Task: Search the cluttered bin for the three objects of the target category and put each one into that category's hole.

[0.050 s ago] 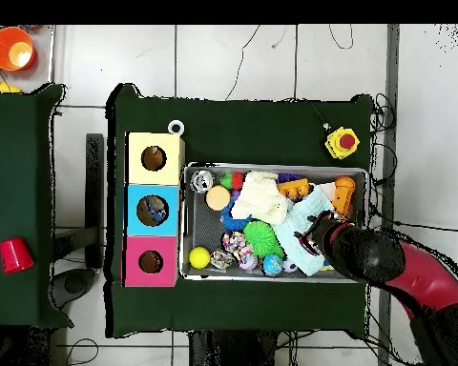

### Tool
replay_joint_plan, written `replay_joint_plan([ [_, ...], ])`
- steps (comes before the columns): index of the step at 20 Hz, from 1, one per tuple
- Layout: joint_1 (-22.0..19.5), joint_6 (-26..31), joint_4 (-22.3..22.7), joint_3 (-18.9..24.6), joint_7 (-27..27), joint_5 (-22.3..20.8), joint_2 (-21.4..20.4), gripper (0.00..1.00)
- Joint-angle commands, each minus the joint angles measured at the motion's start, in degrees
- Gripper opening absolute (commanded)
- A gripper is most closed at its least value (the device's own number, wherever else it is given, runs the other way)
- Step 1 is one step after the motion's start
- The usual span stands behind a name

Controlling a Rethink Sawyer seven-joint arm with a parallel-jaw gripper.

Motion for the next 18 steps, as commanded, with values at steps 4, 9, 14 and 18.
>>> replay_joint_plan([
  [4,2.08,-1.25,-8.6,-2.2,1.72,-9.91,5.16,1.0],
  [9,2.27,-5.48,-5.97,-3.09,4.1,-13.83,8.48,1.0],
  [14,3.67,-7.08,-3.49,-5.13,7.16,-16.31,9.7,1.0],
  [18,4.32,-7.24,-2.2,-6.63,8.66,-16.79,10.04,1.0],
])
